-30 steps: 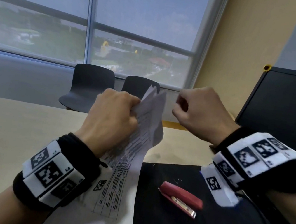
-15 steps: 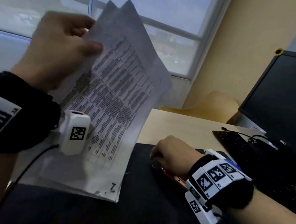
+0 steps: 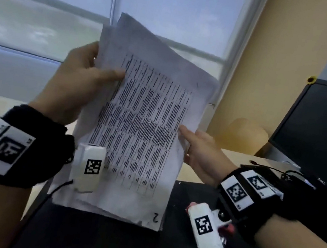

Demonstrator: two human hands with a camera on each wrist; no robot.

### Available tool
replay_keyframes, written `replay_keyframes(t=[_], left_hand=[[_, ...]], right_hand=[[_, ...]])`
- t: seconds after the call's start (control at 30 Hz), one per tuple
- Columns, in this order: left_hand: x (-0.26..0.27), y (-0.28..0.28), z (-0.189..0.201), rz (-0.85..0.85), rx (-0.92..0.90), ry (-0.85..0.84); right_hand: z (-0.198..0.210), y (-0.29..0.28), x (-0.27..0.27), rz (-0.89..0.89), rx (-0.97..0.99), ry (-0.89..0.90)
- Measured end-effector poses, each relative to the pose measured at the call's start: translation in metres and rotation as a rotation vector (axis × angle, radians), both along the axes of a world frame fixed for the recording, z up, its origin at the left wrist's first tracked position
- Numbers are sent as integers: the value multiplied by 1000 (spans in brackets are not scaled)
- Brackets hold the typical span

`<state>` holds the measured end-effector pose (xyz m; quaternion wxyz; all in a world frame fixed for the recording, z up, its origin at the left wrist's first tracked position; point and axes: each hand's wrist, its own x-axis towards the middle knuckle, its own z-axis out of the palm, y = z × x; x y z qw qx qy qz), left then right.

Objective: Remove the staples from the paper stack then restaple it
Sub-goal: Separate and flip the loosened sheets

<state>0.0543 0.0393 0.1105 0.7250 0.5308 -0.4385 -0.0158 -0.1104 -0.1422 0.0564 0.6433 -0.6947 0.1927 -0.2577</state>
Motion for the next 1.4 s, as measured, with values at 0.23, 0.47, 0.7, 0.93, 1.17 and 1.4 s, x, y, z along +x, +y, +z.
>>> replay_keyframes(t=[0.23,0.47,0.7,0.93,1.17,1.4], left_hand=[[-5,-7,-4,149,-142,-9],[-1,-3,-6,201,-272,16],[0,-9,-11,194,-231,100],[-6,-17,-15,135,-180,151],[-18,-14,-7,162,-128,136],[-25,8,29,177,-159,230]], right_hand=[[-4,1,-3,-33,-54,-40],[2,3,-33,31,-434,100],[-28,-15,-76,157,-1085,966],[-52,-29,-72,153,-1058,972],[-19,-34,-99,-36,-690,371],[8,-26,-97,-131,-299,-28]])
